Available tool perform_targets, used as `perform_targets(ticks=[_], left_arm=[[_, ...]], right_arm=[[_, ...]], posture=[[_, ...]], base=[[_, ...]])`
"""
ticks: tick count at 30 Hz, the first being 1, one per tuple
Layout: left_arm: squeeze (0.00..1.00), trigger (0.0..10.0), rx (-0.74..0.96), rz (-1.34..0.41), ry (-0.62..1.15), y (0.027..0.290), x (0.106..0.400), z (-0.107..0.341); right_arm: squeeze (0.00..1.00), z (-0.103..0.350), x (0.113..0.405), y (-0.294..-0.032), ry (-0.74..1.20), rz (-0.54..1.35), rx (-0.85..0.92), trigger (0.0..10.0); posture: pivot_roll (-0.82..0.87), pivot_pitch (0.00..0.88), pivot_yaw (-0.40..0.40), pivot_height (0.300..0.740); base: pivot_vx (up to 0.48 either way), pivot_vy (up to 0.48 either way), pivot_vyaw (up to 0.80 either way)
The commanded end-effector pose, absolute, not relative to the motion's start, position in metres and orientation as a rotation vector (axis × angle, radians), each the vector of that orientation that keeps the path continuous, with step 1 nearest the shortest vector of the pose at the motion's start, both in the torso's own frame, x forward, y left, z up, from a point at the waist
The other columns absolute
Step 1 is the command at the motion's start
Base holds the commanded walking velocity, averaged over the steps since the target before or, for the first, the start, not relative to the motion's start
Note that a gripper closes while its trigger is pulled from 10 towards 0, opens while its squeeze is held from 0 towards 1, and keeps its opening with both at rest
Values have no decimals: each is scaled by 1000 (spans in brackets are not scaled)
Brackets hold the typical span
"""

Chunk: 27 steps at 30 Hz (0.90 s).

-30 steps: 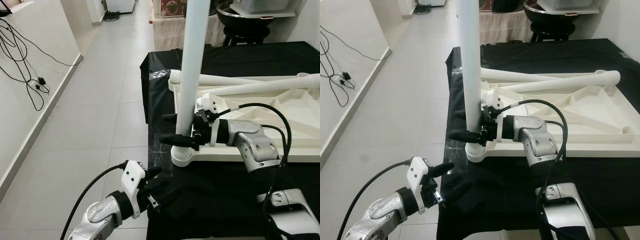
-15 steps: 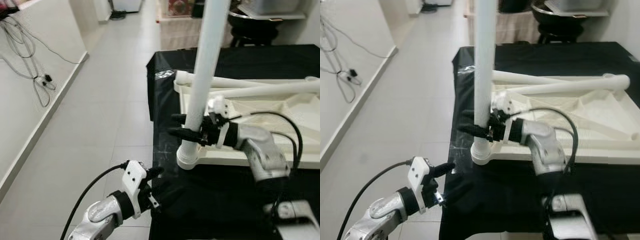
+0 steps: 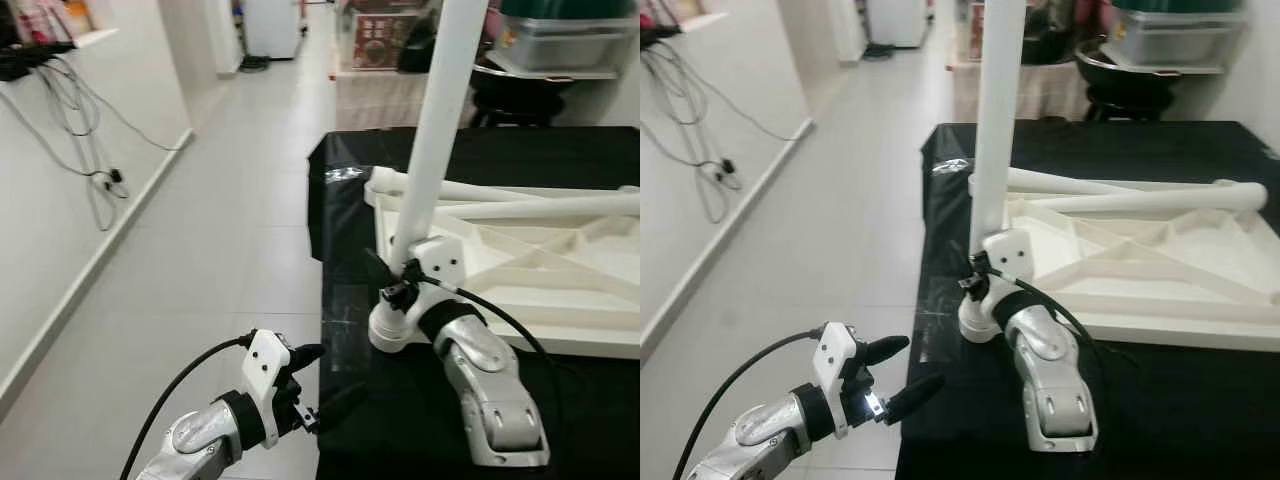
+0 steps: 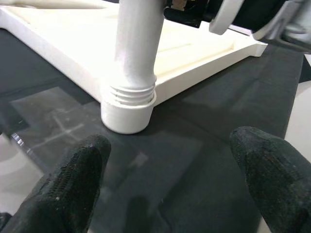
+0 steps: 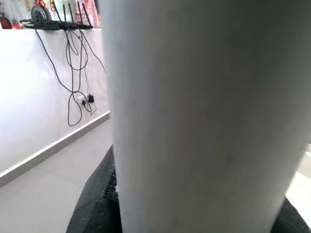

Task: Building children table

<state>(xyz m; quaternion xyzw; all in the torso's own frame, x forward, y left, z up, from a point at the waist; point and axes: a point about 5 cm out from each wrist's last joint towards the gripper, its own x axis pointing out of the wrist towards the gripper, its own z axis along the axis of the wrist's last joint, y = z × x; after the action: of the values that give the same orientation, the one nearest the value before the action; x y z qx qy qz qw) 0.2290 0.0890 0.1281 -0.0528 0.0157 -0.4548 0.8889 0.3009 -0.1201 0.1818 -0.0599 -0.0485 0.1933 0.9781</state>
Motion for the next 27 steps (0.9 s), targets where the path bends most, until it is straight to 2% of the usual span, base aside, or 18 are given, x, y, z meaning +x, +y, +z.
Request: perform_targets(ticks=[1,5,6,7,10,11,14,15,19,24,25,26,27], left_arm=[[0,10000,-122,-925,54,92,231,123],[0,10000,-120,-934,58,93,231,123],[0,10000,-119,-938,59,93,231,123],[0,10000,-119,-938,59,93,231,123],[0,10000,-119,-940,58,93,231,123],[0,10000,-119,-939,58,93,231,123],[0,10000,-120,-938,57,92,231,123],[0,10000,-120,-937,56,92,231,123],[0,10000,-122,-938,55,88,231,123],[0,10000,-124,-941,56,85,230,123],[0,10000,-125,-941,57,84,230,123],[0,10000,-125,-941,57,84,230,123],[0,10000,-125,-942,57,83,230,123]], right_arm=[[1000,151,304,-129,71,347,-128,10000],[1000,165,309,-120,10,491,-82,10000],[1000,176,312,-117,-27,627,-60,10000],[1000,176,312,-117,-27,627,-60,10000],[1000,189,313,-116,-50,881,-100,10000],[314,190,313,-117,-48,949,-149,10000],[314,191,314,-118,-44,1006,-205,10000],[0,191,313,-119,-34,1067,-235,10000],[0,198,321,-121,26,1285,-250,10000],[0,207,335,-118,26,1375,-245,10000],[0,208,336,-118,24,1392,-231,2745],[0,208,336,-118,24,1392,-231,2745],[0,210,338,-118,23,1407,-200,0]], posture=[[-83,133,36,740],[-83,131,38,740],[-83,129,38,740],[-83,129,38,740],[-77,128,35,740],[-77,128,35,740],[-77,128,35,740],[-67,125,29,740],[-54,125,24,740],[-43,129,20,740],[-41,130,19,740],[-41,130,19,740],[-41,130,18,740]], base=[[0,0,0],[0,0,0],[0,0,0],[0,0,0],[0,0,0],[0,0,0],[0,0,0],[0,0,0],[0,0,0],[0,0,0],[0,0,0],[0,0,0],[0,0,0]])
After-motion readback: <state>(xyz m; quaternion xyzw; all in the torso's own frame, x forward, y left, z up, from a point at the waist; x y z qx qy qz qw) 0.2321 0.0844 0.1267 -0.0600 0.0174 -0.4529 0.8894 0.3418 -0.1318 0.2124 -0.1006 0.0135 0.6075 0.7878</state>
